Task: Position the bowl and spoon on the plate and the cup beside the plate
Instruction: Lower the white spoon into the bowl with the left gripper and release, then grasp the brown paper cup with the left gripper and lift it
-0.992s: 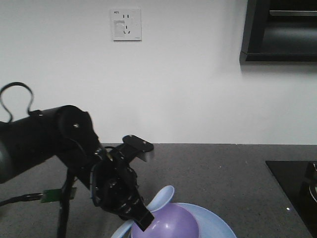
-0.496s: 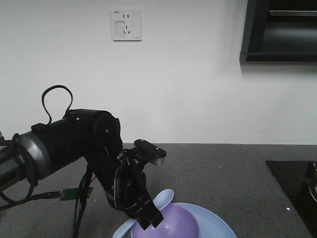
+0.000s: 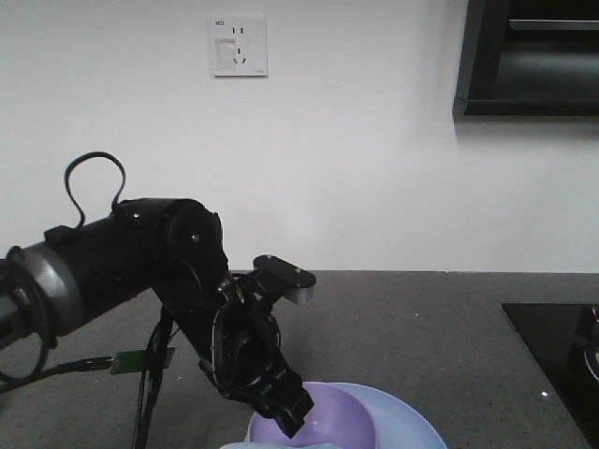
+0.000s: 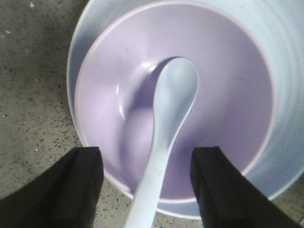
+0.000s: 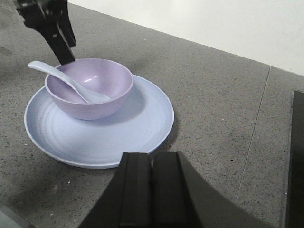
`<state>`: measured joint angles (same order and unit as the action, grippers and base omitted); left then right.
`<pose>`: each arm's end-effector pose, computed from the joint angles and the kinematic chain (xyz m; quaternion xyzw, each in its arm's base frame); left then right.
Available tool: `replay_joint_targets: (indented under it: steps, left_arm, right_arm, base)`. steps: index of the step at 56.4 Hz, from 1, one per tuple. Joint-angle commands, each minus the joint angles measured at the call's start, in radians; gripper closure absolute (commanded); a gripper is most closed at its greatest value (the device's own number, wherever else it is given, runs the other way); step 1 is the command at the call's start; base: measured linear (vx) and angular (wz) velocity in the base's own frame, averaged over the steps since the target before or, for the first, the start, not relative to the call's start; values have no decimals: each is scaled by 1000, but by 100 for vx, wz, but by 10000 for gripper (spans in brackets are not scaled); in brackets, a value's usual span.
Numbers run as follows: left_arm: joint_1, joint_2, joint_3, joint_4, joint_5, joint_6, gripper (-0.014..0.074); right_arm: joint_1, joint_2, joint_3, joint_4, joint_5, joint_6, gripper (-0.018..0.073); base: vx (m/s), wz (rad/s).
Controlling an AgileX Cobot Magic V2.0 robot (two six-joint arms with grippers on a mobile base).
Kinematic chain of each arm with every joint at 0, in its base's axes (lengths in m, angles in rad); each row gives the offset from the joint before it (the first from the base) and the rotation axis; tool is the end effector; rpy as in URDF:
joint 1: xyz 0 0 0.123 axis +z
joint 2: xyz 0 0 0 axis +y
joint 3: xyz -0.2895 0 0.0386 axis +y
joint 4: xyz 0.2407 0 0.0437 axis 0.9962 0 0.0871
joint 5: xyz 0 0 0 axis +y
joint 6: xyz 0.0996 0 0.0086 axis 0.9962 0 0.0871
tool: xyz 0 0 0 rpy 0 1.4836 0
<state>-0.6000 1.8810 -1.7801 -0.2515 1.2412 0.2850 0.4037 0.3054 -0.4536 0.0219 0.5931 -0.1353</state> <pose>0.3168 -0.2453 0.3141 0.4002 0.8946 -0.1465 0.1347 0.0554 0.0250 0.2905 -0.2149 0.7930 0.0864 0.5635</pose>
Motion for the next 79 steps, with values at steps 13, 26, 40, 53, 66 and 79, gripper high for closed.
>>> replay_joint_targets:
  steps: [13,26,40,53,66,79]
  left_arm:
    - [-5,-347,-33,127,-85,-94,321]
    - [3,-652,80,337,-149,-139,605]
    - [61,-935,440,822,-120,-259,585]
    - [61,-893,538,825,-54,-285,385]
    - [132,-773,537,829,-62,-362,183]
    - [263,-689,537,785,-108,-366,213]
  right_arm:
    - [-3,17,-28,-10,-166,63,568]
    - [-3,17,-28,-10,-183,119,568]
    - [-3,17,-28,-10,-181,120,568]
    - [-3,17,-28,-9,-182,122,568]
    - [-3,18,-28,-9,-180,122,568]
    - [-3,20,-28,-9,-178,122,568]
  base:
    - [0,0]
    - [0,0]
    - [0,0]
    - [0,0]
    - [0,0]
    - [0,0]
